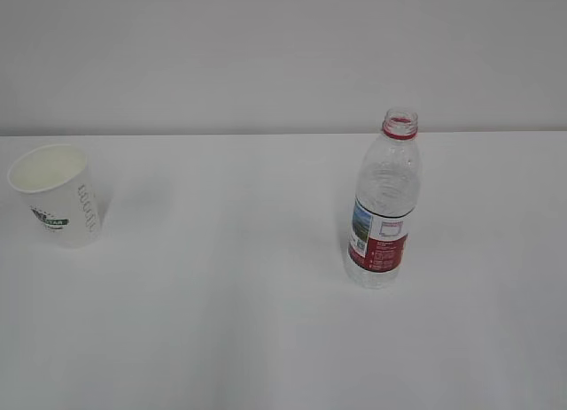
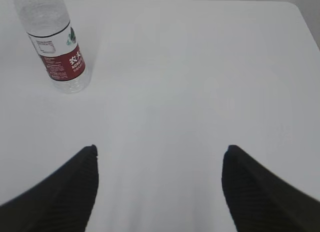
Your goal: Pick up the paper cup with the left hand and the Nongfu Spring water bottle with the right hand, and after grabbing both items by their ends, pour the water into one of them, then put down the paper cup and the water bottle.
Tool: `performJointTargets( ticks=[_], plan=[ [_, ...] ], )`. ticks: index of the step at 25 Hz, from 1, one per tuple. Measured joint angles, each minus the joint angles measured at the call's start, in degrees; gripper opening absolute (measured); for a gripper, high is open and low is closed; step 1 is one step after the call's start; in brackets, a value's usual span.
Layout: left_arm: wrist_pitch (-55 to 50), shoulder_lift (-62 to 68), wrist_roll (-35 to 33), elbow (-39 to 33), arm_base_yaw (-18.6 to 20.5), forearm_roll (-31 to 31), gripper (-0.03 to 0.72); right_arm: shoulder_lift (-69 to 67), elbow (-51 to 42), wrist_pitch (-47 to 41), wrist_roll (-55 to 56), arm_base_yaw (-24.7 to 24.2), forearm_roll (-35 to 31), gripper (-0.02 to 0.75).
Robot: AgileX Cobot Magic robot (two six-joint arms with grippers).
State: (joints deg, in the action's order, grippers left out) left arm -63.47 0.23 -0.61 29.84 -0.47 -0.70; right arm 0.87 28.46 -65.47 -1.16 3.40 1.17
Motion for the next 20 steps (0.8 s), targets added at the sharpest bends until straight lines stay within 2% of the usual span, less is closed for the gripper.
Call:
performJointTargets(
  ticks=[20],
  plan=[
    [0.00, 0.00, 0.00, 0.00, 0.00, 0.00, 0.485, 0.00, 0.00, 0.00, 0.00, 0.00, -0.10, 0.582]
  ],
)
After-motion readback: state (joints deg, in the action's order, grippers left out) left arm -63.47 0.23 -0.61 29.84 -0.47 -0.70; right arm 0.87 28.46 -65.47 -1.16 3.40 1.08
